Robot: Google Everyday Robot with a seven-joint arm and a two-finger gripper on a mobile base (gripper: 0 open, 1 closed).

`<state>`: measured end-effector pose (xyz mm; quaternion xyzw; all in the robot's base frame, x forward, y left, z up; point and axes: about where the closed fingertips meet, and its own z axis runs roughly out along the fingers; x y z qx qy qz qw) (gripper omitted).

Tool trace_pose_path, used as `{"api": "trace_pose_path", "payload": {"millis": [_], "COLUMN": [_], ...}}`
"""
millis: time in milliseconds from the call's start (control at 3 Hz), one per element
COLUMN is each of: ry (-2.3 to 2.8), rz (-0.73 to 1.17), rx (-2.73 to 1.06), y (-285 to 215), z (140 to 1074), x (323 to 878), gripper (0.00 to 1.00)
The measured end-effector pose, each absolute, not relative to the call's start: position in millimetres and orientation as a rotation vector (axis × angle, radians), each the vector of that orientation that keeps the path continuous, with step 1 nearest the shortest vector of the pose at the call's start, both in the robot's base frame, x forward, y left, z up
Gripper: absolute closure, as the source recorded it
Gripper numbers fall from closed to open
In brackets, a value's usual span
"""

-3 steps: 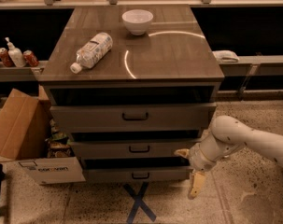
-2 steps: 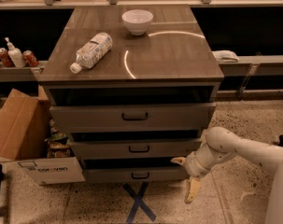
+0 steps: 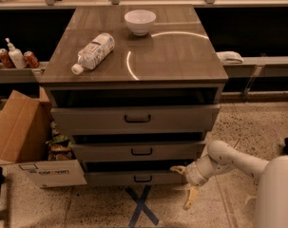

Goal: Open bottom drawer

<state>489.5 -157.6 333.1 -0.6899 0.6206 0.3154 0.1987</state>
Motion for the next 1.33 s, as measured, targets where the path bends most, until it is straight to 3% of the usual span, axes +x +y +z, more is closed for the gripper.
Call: {"api": "trace_pose_path", "payload": {"millis": [1333], "ry": [1.722], "rz": [0.726], "rx": [-1.880], "y": [-152.2], "z": [253.3], "x": [536.2], "gripper": [0.00]}}
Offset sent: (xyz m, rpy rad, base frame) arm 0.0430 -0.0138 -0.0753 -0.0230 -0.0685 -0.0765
